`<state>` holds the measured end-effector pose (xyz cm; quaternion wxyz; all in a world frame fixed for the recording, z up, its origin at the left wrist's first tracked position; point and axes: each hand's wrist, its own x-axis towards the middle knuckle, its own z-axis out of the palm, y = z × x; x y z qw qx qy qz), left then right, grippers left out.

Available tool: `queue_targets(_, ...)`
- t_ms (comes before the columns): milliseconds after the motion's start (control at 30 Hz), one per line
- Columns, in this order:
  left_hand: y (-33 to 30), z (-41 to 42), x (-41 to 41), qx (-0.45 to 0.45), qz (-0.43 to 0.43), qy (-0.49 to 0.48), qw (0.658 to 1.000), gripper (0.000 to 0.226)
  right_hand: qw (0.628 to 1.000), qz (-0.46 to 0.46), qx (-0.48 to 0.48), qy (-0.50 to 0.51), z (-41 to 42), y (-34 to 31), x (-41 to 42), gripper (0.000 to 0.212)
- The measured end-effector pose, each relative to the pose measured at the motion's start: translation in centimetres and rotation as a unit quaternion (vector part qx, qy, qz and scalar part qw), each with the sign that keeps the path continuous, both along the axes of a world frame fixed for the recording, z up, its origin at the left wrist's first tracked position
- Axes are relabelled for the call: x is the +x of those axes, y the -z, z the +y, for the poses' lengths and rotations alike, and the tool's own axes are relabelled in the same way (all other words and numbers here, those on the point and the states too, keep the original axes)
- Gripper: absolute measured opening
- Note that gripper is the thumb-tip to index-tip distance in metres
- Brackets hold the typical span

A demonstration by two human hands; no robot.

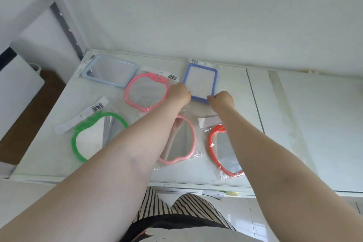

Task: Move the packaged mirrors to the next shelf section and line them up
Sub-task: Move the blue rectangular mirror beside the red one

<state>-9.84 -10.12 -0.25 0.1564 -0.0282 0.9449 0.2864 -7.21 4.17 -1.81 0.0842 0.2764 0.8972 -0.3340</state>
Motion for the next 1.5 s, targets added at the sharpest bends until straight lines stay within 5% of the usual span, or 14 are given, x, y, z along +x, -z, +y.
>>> queue_targets(200, -0.2, -0.5, -0.2, 0.155, -0.041, -0.106, 0.981, 0.035, 0.984, 0.044, -0.138, 0.104, 1.3, -1.5, 0.9, 0.026)
queue_targets(333, -1.6, -0.9, 1.0, 0.352, -0.098, -0.191, 0.911, 0.014, 0.963, 0.072, -0.22, 0.136, 1.4, -2.9, 2.7, 0.029)
queue_targets(433, -3.3, -1.3, 2.9, 0.422, -0.096, -0.203, 0.878, 0.036, 0.949, 0.097, -0.252, 0.161, 0.9, -4.1, 4.2, 0.011)
queue_targets(533, -4.8, -1.8, 5.1, 0.468, -0.111, -0.2, 0.854, 0.059, 0.926, 0.13, -0.301, 0.185, 0.4, -5.3, 6.2, 0.025)
queue_targets(1133, -4.7, -9.4, 26.6, 0.531, -0.172, -0.053, 0.828, 0.062, 0.858, 0.222, -0.347, 0.308, -7.6, -7.7, 32.1, 0.035)
queue_targets(1500, -3.4, -3.6, 39.0, 0.498, -0.267, 0.072, 0.822, 0.063, 0.811, 0.243, -0.327, 0.42, -3.5, -5.8, 48.5, 0.037)
